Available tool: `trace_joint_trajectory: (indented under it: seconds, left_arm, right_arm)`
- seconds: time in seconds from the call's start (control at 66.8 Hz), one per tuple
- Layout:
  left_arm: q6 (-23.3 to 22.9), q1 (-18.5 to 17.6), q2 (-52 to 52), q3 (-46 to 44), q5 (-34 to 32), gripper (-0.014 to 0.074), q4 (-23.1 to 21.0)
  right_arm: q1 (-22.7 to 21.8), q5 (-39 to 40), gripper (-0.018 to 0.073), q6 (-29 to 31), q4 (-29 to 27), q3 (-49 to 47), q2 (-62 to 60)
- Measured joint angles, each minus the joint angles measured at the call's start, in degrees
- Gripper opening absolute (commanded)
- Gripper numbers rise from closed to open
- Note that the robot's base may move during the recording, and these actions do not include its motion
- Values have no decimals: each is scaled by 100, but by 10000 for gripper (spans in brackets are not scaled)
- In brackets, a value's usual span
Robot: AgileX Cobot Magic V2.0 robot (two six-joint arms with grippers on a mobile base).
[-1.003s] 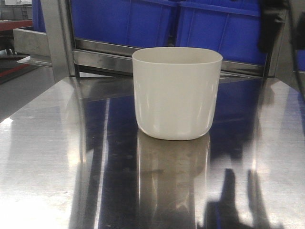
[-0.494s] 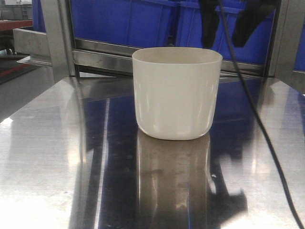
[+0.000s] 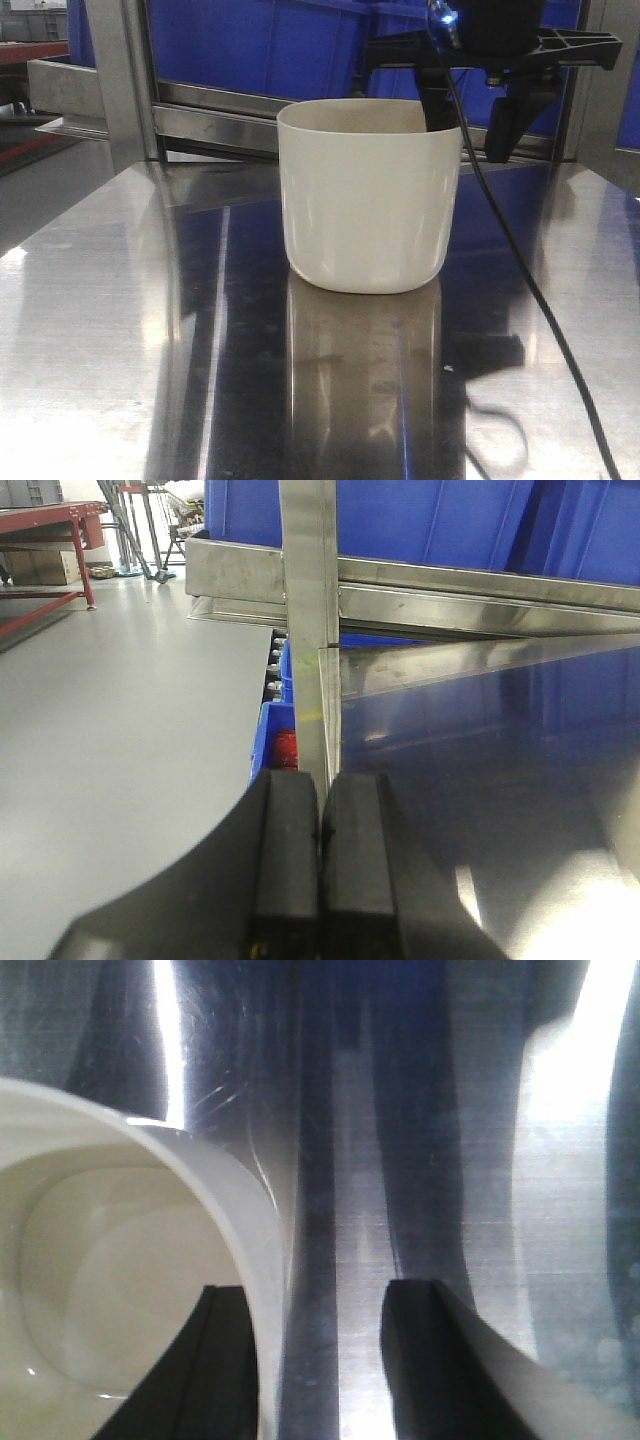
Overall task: Move white bin to right shelf second layer
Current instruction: 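Close the right gripper on the white bin's rim, then lift the white bin off the table with the right gripper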
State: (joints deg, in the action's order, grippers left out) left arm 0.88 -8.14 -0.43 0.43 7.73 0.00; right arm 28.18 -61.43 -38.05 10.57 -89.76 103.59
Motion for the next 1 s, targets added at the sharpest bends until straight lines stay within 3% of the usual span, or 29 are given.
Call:
trace_joint_trajectory:
  seconds: [0.374, 0.808, 0.913, 1.003]
  left_arm:
    - [0, 0, 0, 0, 0, 85, 0]
    - [0, 0, 0, 0, 0, 85, 0]
    - [0, 0, 0, 0, 0, 85, 0]
    - [0, 0, 0, 0, 0, 85, 0]
  right_arm:
    - [0, 14, 38, 0, -144, 0, 106]
    - [-9, -182, 41, 58, 51, 4, -393]
    - [-108, -165, 41, 541, 108, 212, -780]
    - [-306, 4, 41, 1404, -127, 583, -1183]
